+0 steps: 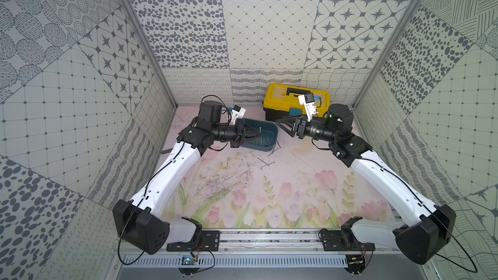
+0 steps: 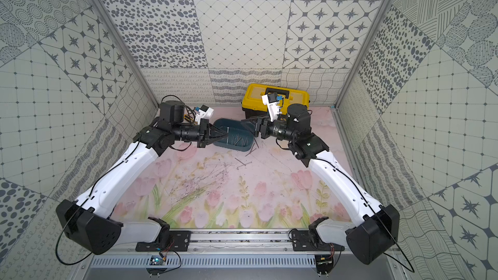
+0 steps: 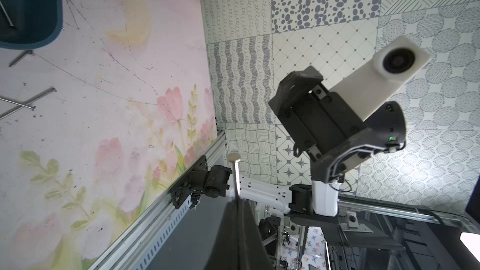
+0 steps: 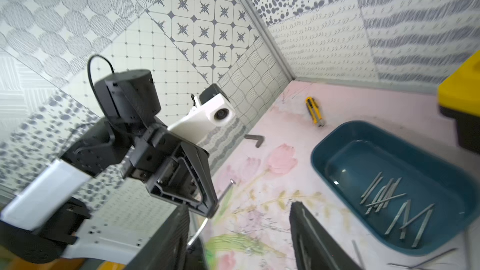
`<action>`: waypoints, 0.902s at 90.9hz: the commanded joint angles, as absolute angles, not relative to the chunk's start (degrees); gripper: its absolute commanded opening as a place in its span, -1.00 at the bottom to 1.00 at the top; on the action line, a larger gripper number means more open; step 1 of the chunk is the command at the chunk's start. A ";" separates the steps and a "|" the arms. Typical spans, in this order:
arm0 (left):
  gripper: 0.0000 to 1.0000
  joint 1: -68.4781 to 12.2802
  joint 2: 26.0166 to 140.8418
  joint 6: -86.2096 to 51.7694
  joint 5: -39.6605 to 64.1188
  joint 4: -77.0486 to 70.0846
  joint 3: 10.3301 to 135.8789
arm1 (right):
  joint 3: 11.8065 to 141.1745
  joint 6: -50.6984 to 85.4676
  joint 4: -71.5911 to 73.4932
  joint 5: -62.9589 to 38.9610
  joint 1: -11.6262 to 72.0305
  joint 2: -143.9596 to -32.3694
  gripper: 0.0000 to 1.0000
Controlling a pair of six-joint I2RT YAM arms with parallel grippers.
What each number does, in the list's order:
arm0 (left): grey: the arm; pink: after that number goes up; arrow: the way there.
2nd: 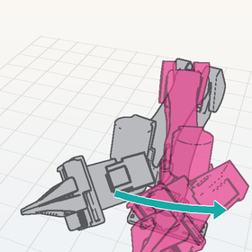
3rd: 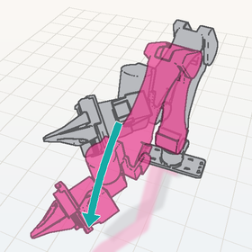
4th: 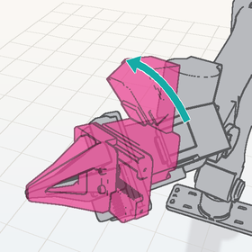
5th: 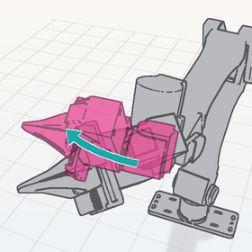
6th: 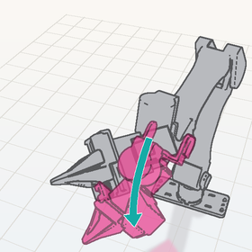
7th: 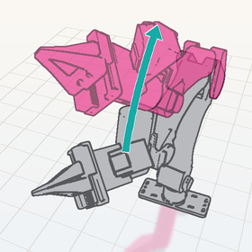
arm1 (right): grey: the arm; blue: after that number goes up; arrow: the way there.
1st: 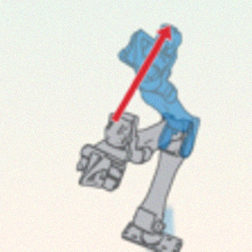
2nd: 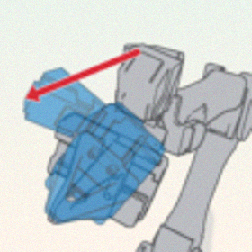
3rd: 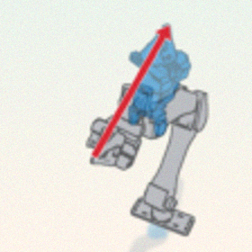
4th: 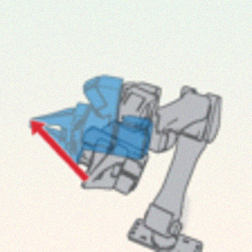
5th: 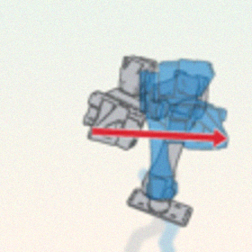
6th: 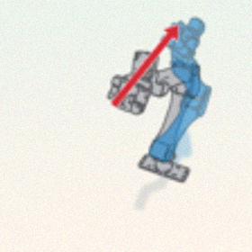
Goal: Put the nails on the desktop into the storage box
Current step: Pick up the nail from the center of the board.
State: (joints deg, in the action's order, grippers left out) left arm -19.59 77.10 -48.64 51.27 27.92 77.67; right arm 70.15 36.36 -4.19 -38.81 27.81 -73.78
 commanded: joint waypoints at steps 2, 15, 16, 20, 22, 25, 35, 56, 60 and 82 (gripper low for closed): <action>-1.00 -22.50 74.45 -32.03 40.68 32.00 75.55 | 72.79 57.24 0.55 -45.93 27.90 -76.86 0.33; -1.00 -23.68 74.31 -29.37 38.38 34.34 77.50 | 73.93 64.08 0.82 -48.82 28.27 -79.83 0.34; -1.00 -23.71 74.29 -29.27 38.31 34.35 77.60 | 73.97 64.30 0.72 -48.84 28.37 -79.95 0.34; -1.00 -23.70 74.20 -29.06 38.02 34.46 77.71 | 74.31 64.47 0.26 -48.93 28.81 -80.54 0.34; -1.00 -23.72 74.19 -28.91 37.87 34.68 77.83 | 74.76 63.93 -0.59 -48.99 29.09 -80.85 0.34; -1.00 -23.71 74.18 -28.72 37.80 35.09 78.01 | 75.78 62.99 -2.73 -49.19 29.59 -81.67 0.35; -1.00 -23.72 73.69 -28.34 37.39 35.75 78.30 | 78.67 61.52 -7.76 -49.71 31.59 -83.78 0.34; -1.00 -23.72 72.71 -28.79 37.29 35.85 78.05 | 78.66 61.61 -9.22 -47.72 33.75 -85.91 0.25; -1.00 -23.63 72.40 -28.69 37.27 35.86 77.94 | 78.54 61.57 -9.23 -47.37 33.94 -86.12 0.23; -1.00 -23.76 71.83 -28.91 37.77 36.05 78.04 | 78.41 61.65 -9.21 -45.03 33.92 -87.24 0.21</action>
State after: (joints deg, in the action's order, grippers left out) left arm -23.55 72.49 -31.31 38.20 35.44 77.54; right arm 77.14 61.34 -10.57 -46.74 33.74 -86.21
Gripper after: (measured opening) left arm 0.040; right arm 0.611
